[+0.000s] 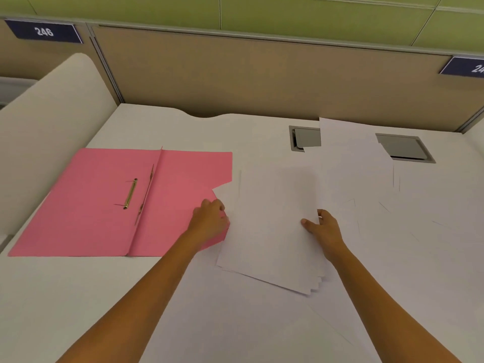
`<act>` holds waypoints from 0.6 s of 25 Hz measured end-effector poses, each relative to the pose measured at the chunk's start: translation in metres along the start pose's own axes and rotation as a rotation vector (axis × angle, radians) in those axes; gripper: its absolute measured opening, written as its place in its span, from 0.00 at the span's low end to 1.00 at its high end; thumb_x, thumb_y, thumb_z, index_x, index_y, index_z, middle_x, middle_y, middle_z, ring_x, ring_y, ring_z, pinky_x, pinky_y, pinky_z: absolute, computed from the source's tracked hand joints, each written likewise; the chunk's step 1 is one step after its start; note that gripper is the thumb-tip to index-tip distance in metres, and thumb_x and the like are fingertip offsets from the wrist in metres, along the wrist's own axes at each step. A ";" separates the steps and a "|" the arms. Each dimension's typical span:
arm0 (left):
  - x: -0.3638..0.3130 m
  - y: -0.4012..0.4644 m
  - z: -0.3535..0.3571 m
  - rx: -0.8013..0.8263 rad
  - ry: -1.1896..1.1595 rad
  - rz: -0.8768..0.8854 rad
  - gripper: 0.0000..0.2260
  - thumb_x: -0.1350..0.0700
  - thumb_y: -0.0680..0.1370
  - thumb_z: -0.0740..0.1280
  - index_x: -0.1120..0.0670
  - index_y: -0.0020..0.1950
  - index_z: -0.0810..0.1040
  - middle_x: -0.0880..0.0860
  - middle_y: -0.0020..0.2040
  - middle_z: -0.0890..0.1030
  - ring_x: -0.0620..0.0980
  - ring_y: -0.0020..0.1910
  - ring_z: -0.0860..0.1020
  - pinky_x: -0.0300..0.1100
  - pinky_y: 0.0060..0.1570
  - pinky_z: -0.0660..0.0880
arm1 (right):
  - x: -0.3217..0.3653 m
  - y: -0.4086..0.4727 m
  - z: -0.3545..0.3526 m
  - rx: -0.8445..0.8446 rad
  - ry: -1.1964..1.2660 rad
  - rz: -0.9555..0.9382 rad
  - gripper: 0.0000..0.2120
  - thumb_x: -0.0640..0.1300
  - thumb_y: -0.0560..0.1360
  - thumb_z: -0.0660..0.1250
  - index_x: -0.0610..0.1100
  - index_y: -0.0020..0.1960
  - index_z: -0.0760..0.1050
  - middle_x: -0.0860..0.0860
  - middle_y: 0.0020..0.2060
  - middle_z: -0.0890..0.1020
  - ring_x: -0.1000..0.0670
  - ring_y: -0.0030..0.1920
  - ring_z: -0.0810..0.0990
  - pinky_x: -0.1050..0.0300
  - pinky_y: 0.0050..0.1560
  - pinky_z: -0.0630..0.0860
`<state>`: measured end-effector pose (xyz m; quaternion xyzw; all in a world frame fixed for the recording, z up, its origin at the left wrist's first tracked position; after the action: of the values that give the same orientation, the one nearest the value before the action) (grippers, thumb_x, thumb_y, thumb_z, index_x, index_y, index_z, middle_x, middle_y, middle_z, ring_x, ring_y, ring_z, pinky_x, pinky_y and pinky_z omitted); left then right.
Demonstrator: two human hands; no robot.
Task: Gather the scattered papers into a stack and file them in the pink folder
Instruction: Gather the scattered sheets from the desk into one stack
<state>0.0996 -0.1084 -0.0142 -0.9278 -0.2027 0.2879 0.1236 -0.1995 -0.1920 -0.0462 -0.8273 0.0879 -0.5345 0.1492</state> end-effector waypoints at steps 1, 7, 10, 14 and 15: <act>0.011 -0.013 0.004 0.045 0.091 0.002 0.15 0.52 0.77 0.62 0.55 0.63 0.71 0.57 0.62 0.70 0.60 0.59 0.70 0.50 0.58 0.71 | 0.001 0.003 -0.006 -0.025 0.000 -0.006 0.20 0.45 0.72 0.71 0.42 0.62 0.72 0.44 0.58 0.79 0.41 0.55 0.79 0.41 0.58 0.77; 0.019 -0.066 0.029 0.042 0.346 0.072 0.34 0.38 0.69 0.70 0.52 0.68 0.63 0.54 0.63 0.65 0.55 0.59 0.66 0.46 0.53 0.74 | 0.000 0.014 -0.033 -0.050 -0.018 0.006 0.21 0.45 0.73 0.71 0.41 0.63 0.71 0.42 0.58 0.79 0.39 0.55 0.79 0.40 0.57 0.77; 0.017 -0.068 0.032 -0.008 0.298 0.092 0.31 0.41 0.70 0.71 0.53 0.67 0.66 0.54 0.62 0.68 0.54 0.57 0.68 0.44 0.52 0.76 | -0.003 0.012 -0.034 -0.048 -0.034 0.018 0.22 0.46 0.73 0.70 0.41 0.64 0.70 0.42 0.59 0.78 0.39 0.56 0.79 0.41 0.58 0.77; 0.017 -0.067 0.029 -0.011 0.332 0.073 0.26 0.41 0.72 0.70 0.52 0.63 0.69 0.52 0.58 0.76 0.54 0.56 0.73 0.44 0.47 0.72 | -0.004 0.008 -0.033 -0.056 -0.032 0.026 0.22 0.46 0.74 0.70 0.41 0.64 0.70 0.42 0.59 0.78 0.39 0.55 0.78 0.43 0.57 0.77; 0.018 -0.065 0.027 -0.002 0.337 0.065 0.23 0.41 0.72 0.69 0.52 0.61 0.71 0.51 0.56 0.78 0.54 0.55 0.74 0.44 0.47 0.69 | -0.004 0.008 -0.033 -0.054 -0.030 0.026 0.22 0.46 0.74 0.70 0.41 0.64 0.70 0.42 0.59 0.78 0.39 0.56 0.78 0.42 0.57 0.77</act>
<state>0.0772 -0.0400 -0.0221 -0.9691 -0.1493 0.1321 0.1455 -0.2309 -0.2030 -0.0393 -0.8378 0.1108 -0.5172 0.1351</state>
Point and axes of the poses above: each hand's wrist, its own y-axis towards the middle knuckle, its own z-axis out of the palm, x = y × z, the point moved 6 cm from there along y, towards the middle knuckle
